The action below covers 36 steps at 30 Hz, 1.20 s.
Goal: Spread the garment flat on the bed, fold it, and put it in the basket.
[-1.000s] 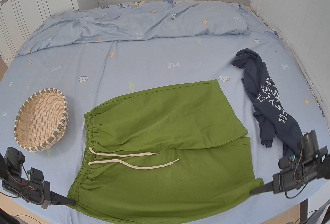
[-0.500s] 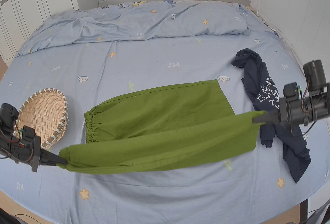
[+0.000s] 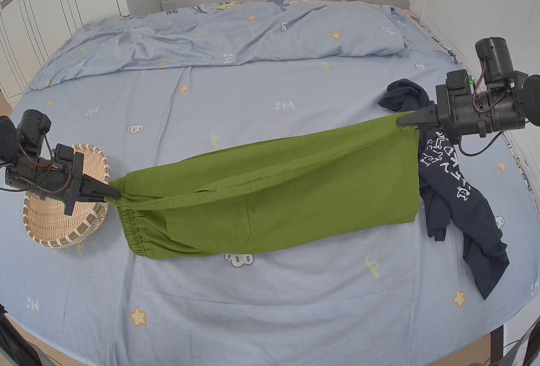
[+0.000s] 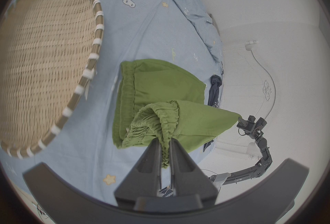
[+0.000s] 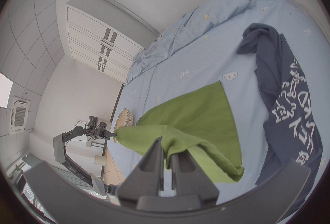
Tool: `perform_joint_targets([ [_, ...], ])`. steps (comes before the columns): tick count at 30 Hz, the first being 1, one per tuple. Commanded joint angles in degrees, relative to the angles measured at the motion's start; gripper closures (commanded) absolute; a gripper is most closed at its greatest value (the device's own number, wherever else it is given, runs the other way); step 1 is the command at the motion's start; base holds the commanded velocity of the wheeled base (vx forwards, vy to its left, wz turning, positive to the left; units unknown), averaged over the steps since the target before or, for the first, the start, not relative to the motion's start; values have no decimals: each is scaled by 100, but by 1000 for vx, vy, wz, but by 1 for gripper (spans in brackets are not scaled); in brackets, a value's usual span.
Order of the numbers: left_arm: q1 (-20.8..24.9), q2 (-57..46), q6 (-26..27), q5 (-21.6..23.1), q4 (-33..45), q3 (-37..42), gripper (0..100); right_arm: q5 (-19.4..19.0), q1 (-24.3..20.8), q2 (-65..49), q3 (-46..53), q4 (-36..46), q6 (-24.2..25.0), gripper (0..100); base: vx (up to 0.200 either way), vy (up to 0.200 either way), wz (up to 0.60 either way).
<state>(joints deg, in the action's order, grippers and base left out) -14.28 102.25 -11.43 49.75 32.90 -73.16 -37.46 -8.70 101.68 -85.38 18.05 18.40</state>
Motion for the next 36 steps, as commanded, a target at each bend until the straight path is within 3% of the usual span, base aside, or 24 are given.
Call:
perform_joint_targets([
  [1,56,778,-192,0,32,-682,100,231,-61,730,-936,198,59,100,0,0,0],
  [13,39,963,-184,8,-29,-762,100,345,-211,1161,-2088,981,33,100,0,0,0],
  [16,30,954,-166,8,-12,-726,100,345,-386,757,-1754,1209,-20,100,0,0,0],
  [30,92,910,-157,17,6,-630,100,345,-1090,-1889,1296,884,33,100,0,0,0],
  [36,92,822,-157,17,6,-603,100,345,-1221,-2381,1648,779,164,100,0,0,0],
])
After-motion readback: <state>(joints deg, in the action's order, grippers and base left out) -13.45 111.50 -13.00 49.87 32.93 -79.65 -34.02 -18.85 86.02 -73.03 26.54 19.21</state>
